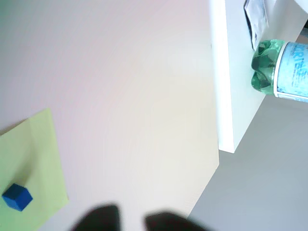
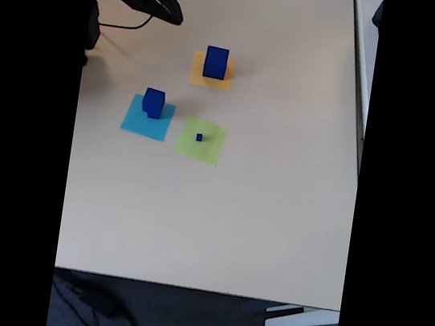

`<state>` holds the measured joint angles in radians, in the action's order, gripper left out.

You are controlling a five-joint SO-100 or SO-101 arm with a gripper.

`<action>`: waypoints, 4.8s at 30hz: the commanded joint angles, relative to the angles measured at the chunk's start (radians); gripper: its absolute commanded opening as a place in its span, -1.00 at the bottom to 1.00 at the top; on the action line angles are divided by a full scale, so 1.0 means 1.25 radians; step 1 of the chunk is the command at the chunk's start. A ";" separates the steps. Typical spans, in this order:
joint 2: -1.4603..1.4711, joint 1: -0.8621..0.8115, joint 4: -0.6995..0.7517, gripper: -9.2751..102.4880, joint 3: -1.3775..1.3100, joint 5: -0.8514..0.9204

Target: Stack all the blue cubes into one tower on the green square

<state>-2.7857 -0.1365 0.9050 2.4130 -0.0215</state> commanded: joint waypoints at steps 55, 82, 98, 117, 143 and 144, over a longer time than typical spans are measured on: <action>0.357 -0.121 0.325 -0.83 -0.480 -0.514; 0.493 -0.168 0.488 -0.83 -0.675 -0.501; 0.616 -0.193 0.595 -0.83 -0.796 -0.487; 0.626 -0.201 0.617 -0.83 -0.800 -0.486; 0.364 -0.071 0.499 -0.83 -0.455 -0.347; 0.355 -0.067 0.498 -0.83 -0.441 -0.346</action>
<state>-2.2872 -0.2362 1.5524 1.8438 -0.4663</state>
